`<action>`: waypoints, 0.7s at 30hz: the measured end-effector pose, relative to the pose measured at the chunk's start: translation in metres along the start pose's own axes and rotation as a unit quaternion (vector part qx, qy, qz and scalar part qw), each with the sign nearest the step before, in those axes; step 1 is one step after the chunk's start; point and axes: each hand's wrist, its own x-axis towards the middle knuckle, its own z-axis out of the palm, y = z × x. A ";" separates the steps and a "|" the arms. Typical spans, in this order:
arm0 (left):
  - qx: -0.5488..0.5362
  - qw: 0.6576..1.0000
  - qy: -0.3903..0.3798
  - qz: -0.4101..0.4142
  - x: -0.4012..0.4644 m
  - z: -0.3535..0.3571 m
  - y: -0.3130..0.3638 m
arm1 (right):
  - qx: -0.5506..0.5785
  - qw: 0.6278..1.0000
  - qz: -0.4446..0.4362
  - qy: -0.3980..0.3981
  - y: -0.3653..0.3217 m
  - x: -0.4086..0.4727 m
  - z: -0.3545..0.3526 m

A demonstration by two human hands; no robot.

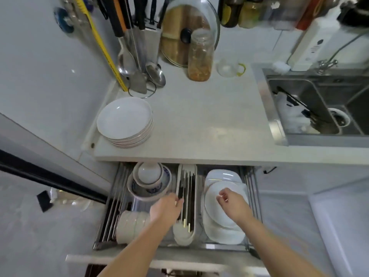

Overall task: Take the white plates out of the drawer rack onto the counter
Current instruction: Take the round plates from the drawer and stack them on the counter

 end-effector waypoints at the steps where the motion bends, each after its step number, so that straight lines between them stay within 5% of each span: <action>1: 0.009 1.000 -0.013 0.005 -0.001 0.011 0.007 | 0.005 1.000 0.021 -0.003 0.015 -0.003 0.002; 10: 0.075 0.991 -0.110 0.013 0.012 0.093 0.048 | 0.048 0.983 0.175 -0.016 0.117 -0.012 0.019; 21: 0.111 0.983 -0.144 -0.018 0.082 0.149 0.063 | 0.053 0.971 0.224 -0.066 0.156 0.045 0.051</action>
